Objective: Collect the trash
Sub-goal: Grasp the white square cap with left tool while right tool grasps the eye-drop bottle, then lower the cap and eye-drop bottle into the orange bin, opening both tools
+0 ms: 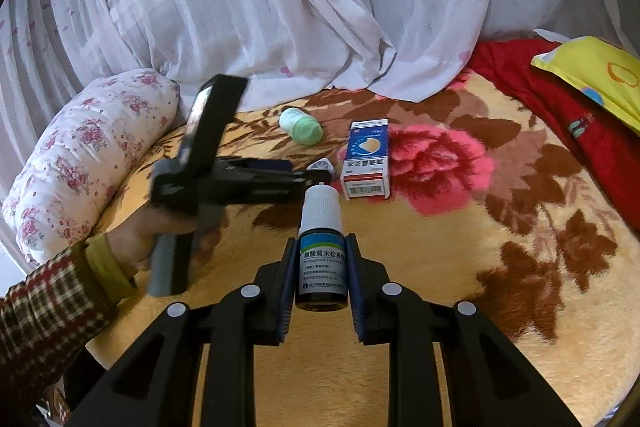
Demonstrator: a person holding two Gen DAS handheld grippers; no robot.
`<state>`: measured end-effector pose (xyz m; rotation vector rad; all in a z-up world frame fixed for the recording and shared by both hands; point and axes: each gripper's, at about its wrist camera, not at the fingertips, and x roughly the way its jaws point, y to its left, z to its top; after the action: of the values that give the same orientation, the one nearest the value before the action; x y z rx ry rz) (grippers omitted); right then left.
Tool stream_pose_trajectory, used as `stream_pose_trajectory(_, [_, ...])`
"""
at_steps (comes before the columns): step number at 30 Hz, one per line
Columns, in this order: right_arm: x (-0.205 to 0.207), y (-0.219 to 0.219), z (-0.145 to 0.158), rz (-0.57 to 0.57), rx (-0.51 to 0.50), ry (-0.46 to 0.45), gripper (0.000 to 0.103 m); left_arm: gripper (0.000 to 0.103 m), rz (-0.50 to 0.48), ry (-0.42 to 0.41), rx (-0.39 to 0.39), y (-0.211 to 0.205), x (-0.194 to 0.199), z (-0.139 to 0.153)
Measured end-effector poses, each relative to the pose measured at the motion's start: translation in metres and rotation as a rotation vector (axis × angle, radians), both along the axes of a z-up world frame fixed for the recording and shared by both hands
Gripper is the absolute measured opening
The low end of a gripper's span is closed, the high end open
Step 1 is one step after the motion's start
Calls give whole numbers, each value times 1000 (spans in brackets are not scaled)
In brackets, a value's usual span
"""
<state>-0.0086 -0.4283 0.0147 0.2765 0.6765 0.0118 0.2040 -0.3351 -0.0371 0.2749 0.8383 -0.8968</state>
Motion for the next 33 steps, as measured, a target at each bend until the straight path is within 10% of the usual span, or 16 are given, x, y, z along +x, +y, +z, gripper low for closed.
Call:
stream_pose_trajectory(5, [1, 3, 0, 9, 2, -3, 23, 63, 13, 20, 40, -16, 19, -15])
stream_pose_trajectory(9, [2, 4, -2, 12, 3, 3, 23, 36, 43, 25, 33, -14, 26, -18])
stream_pose_trajectory(23, [-3, 9, 6, 13, 2, -14, 23, 36, 92, 3, 24, 36, -21, 8])
stream_pose_trajectory(33, [-44, 53, 22, 79, -15, -23, 23, 36, 110, -30, 1, 129, -130, 40])
